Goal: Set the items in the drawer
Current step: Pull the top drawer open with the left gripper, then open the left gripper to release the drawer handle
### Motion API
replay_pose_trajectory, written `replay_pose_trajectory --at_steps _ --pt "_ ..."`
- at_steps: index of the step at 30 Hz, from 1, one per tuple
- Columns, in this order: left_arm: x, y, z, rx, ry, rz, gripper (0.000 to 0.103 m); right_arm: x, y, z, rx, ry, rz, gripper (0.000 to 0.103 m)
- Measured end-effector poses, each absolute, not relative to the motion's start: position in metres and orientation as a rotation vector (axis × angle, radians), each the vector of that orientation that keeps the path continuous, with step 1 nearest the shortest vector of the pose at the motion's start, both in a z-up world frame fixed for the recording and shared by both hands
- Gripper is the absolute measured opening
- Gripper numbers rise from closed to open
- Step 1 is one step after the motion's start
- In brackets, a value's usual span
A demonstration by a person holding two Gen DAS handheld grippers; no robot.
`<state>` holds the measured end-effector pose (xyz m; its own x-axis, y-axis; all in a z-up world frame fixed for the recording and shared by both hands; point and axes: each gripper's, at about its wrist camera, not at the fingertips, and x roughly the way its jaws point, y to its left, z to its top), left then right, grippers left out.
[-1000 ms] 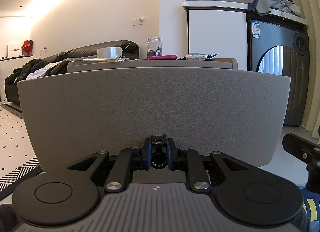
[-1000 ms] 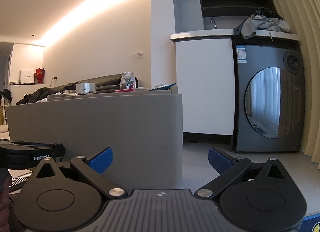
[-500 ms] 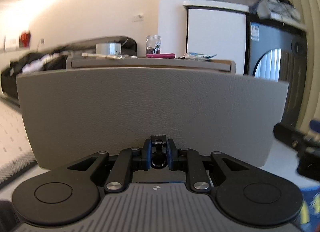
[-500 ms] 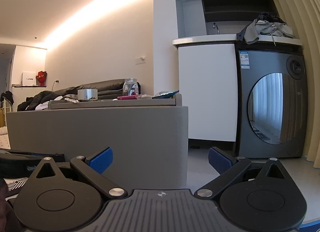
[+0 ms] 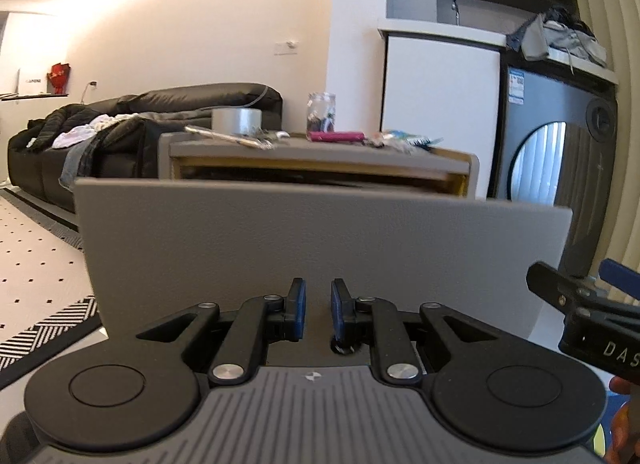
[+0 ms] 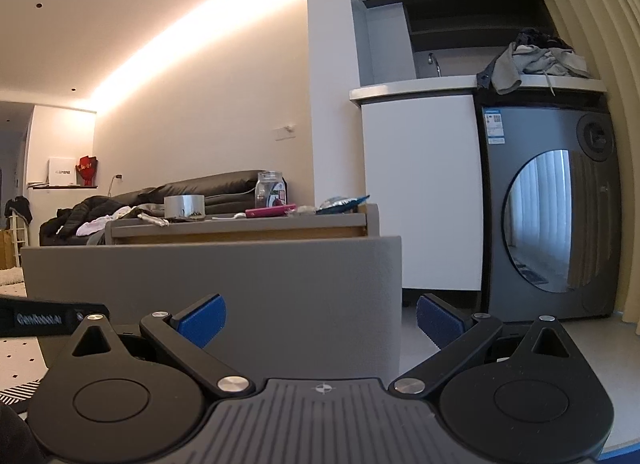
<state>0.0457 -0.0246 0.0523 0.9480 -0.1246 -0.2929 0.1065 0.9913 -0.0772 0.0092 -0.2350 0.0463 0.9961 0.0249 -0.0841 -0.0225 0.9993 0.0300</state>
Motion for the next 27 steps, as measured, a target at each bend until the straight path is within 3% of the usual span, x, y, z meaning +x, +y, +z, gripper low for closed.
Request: replay_pose_trajectory --at_steps 6,9,20,23,27 --pt "0.046 -0.02 0.07 -0.048 0.293 -0.131 0.018 0.011 -0.233 0.057 0.023 0.071 0.025 0.103" --pt "0.044 -0.017 0.082 -0.04 0.273 -0.122 0.029 0.014 -0.233 0.06 0.027 0.075 0.02 0.103" --pt "0.057 0.013 0.114 -0.053 0.235 -0.033 0.029 0.018 -0.232 0.093 0.05 0.023 0.05 0.103" --pt "0.061 0.023 0.119 -0.062 0.239 -0.013 0.035 0.016 -0.231 0.104 0.04 0.014 0.05 0.103" --pt "0.063 0.029 0.129 -0.068 0.229 -0.017 0.035 0.017 -0.227 0.116 0.021 0.002 0.033 0.103"
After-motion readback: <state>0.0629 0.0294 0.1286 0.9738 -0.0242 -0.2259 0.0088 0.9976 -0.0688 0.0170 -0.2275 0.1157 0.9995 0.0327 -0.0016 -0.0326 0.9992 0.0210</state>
